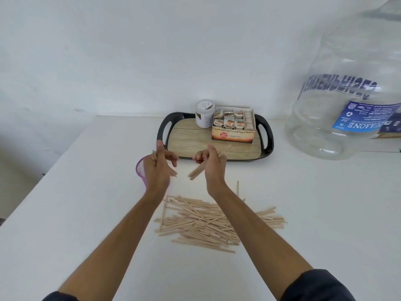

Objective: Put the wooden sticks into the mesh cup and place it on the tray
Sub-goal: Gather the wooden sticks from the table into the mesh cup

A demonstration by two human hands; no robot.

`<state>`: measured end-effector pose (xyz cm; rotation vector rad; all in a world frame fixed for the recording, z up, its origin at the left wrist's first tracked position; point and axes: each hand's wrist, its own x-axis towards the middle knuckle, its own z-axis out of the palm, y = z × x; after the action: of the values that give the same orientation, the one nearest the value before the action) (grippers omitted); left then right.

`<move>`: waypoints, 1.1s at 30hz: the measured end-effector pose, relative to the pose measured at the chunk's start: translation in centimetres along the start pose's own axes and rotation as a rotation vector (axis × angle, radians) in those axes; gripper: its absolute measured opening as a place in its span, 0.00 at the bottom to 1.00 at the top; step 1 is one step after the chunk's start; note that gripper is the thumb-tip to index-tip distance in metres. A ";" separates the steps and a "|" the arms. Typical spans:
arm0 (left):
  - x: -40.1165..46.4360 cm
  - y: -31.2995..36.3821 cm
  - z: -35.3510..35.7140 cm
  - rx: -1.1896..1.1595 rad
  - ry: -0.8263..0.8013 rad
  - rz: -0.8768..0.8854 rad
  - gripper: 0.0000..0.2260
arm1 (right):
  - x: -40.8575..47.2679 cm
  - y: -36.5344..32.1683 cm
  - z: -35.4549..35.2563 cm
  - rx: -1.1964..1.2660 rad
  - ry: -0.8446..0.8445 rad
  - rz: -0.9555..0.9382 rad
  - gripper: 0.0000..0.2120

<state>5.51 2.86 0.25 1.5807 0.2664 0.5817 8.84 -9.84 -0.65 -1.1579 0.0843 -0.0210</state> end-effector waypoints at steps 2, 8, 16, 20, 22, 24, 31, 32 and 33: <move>1.6 0.3 -1.4 0.041 0.053 0.008 0.29 | 0.6 0.4 2.2 0.006 -0.006 0.009 0.25; 5.8 0.3 -4.1 0.100 0.150 -0.022 0.27 | 1.6 1.8 7.9 -0.023 -0.026 -0.003 0.28; 6.7 -2.8 -4.5 0.218 0.146 -0.155 0.26 | 1.3 5.0 10.4 -0.119 -0.072 0.057 0.26; 6.5 -3.1 -4.4 0.195 0.133 -0.155 0.21 | 1.0 5.7 10.2 -0.184 -0.111 0.110 0.19; 6.5 -3.0 -4.6 0.249 0.115 -0.113 0.16 | 0.9 5.7 10.0 -0.204 -0.152 0.125 0.18; 6.3 -2.8 -4.6 0.303 0.116 -0.080 0.08 | 0.9 5.5 9.6 -0.246 -0.144 0.089 0.28; 3.8 -1.9 -5.0 0.343 0.175 0.043 0.07 | 0.7 3.9 6.5 -0.271 -0.046 -0.078 0.11; 3.2 -1.7 -5.1 0.346 0.181 0.111 0.07 | 0.5 3.6 5.9 -0.286 -0.037 -0.101 0.12; 2.5 -1.4 -5.0 0.343 0.186 0.167 0.07 | 0.2 3.2 5.1 -0.306 -0.027 -0.123 0.13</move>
<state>5.29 8.59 -0.61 1.8933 0.3922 0.8500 9.32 -3.94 -1.56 -1.4678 -0.0089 -0.1046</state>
